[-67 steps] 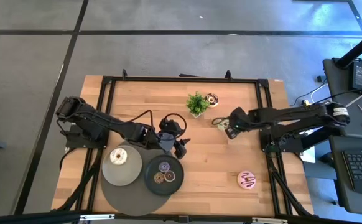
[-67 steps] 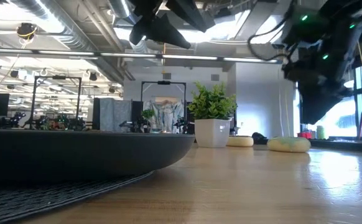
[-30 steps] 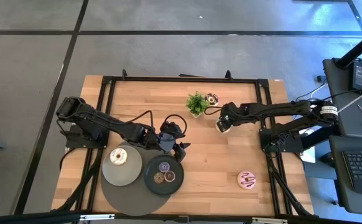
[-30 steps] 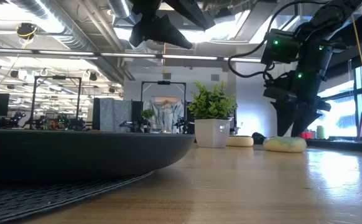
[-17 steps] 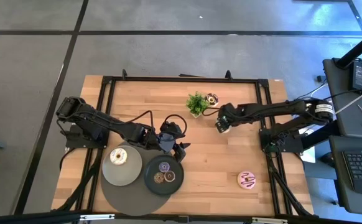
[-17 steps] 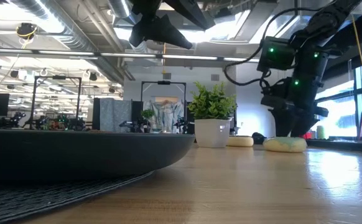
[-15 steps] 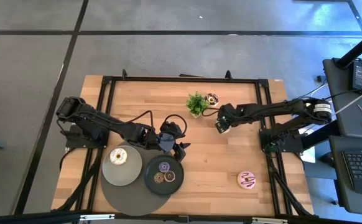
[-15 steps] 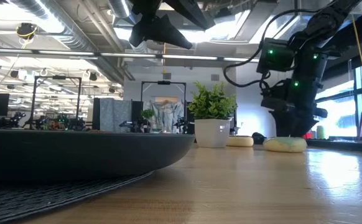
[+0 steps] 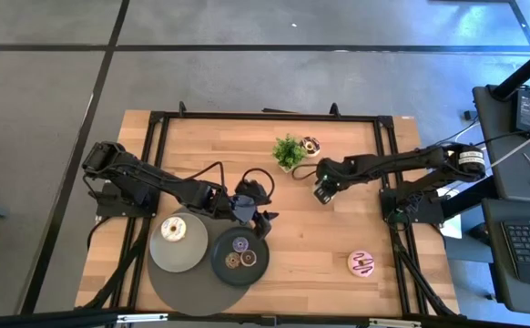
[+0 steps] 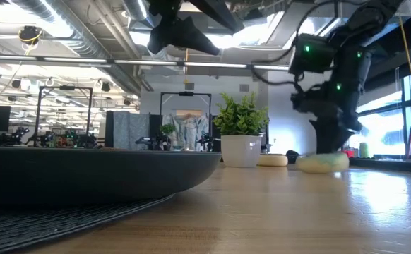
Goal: Pick & Place donuts
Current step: Put the big light green donut on the gray plate
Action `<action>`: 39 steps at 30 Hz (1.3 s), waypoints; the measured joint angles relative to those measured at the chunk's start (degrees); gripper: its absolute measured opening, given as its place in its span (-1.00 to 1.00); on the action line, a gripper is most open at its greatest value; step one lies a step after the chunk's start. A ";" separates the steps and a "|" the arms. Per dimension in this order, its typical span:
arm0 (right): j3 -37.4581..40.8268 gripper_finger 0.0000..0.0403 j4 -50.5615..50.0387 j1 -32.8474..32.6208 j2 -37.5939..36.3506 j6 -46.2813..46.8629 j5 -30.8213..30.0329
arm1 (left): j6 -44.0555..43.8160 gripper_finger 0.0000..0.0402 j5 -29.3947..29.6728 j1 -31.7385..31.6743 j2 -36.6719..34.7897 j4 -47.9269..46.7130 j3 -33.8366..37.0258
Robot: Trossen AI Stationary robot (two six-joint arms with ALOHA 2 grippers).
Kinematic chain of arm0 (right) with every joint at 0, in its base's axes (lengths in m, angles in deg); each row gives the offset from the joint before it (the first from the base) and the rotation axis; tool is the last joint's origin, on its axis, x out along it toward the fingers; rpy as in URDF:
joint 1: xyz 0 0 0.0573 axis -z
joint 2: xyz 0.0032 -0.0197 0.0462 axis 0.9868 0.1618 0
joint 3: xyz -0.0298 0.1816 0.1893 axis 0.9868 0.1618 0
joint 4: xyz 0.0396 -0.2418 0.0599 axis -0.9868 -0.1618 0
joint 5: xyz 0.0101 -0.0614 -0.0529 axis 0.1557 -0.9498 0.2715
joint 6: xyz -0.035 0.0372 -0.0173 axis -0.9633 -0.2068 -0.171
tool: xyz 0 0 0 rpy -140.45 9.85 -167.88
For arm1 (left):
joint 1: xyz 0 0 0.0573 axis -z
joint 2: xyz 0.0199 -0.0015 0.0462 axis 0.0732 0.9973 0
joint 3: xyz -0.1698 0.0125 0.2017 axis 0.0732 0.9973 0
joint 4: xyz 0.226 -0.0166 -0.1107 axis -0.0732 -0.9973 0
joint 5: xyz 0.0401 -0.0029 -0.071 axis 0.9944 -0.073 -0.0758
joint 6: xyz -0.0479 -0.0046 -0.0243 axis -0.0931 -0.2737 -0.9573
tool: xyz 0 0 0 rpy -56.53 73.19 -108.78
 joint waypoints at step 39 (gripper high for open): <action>-48.95 -0.71 8.75 -8.86 40.69 -15.51 8.11 | -37.24 0.12 15.72 21.11 -16.85 -38.14 -0.04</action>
